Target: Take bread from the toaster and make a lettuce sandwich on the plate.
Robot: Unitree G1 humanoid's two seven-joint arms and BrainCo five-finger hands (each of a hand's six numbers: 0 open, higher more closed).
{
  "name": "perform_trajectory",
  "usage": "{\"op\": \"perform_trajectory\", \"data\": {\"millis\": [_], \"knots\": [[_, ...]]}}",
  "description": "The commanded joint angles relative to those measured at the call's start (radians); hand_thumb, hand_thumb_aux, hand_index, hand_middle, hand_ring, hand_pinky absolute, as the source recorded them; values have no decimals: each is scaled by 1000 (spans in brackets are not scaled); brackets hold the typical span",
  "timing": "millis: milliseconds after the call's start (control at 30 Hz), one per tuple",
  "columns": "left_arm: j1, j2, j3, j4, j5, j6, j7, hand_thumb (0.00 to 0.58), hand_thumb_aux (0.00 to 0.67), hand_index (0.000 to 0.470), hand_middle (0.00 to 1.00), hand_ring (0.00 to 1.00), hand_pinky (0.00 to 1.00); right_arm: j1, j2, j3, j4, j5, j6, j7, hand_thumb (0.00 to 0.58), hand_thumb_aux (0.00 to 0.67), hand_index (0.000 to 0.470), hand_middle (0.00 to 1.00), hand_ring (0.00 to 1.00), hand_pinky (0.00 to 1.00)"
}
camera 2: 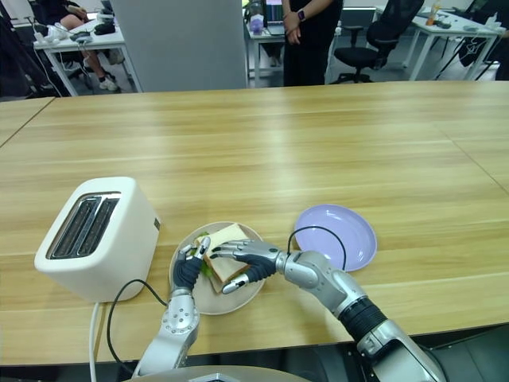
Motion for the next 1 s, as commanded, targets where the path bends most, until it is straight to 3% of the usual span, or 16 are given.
{"op": "perform_trajectory", "data": {"millis": [33, 167, 333, 533, 667, 733, 767, 833, 933, 1000], "knots": [[-74, 64, -58, -181, 406, 124, 80, 0, 0, 0, 1000, 1000, 1000, 60, -36, 69, 82, -51, 28, 73, 0, 0, 0, 0, 0, 0], [-95, 105, -65, -243, 683, 227, 80, 0, 0, 0, 1000, 1000, 1000, 54, -34, 67, 94, -51, 29, 72, 0, 0, 0, 0, 0, 0], [-98, 112, -65, -278, 860, 258, 26, 0, 0, 0, 984, 984, 984, 54, -32, 70, 112, -57, 29, 65, 0, 0, 0, 0, 0, 0], [-62, 77, -35, -300, 843, 212, 19, 0, 0, 0, 941, 941, 941, 50, -22, 68, 123, -58, 35, 58, 0, 0, 0, 0, 0, 0], [-26, 35, -3, -325, 664, 94, 22, 0, 0, 0, 890, 890, 890, 47, -1, 40, 89, -24, 65, 63, 0, 0, 0, 0, 0, 0], [4, 7, 25, -328, 509, -8, 12, 0, 0, 0, 565, 565, 565, 50, 17, 0, 24, 31, 111, 83, 0, 0, 0, 0, 0, 0], [17, 3, 33, -331, 449, -56, 2, 0, 0, 0, 482, 482, 482, 54, 26, -22, -16, 66, 142, 98, 0, 0, 0, 0, 0, 0], [57, -17, 50, -345, 308, -147, -27, 0, 0, 0, 427, 427, 427, 62, 46, -80, -121, 153, 229, 130, 0, 0, 0, 0, 0, 0], [115, -9, 54, -379, 166, -264, -83, 0, 0, 0, 447, 447, 447, 78, 65, -173, -300, 287, 377, 173, 0, 0, 0, 0, 0, 0], [157, 9, 46, -407, 64, -340, -143, 0, 0, 0, 835, 835, 835, 91, 76, -234, -410, 370, 469, 187, 0, 0, 0, 16, 16, 16]]}}
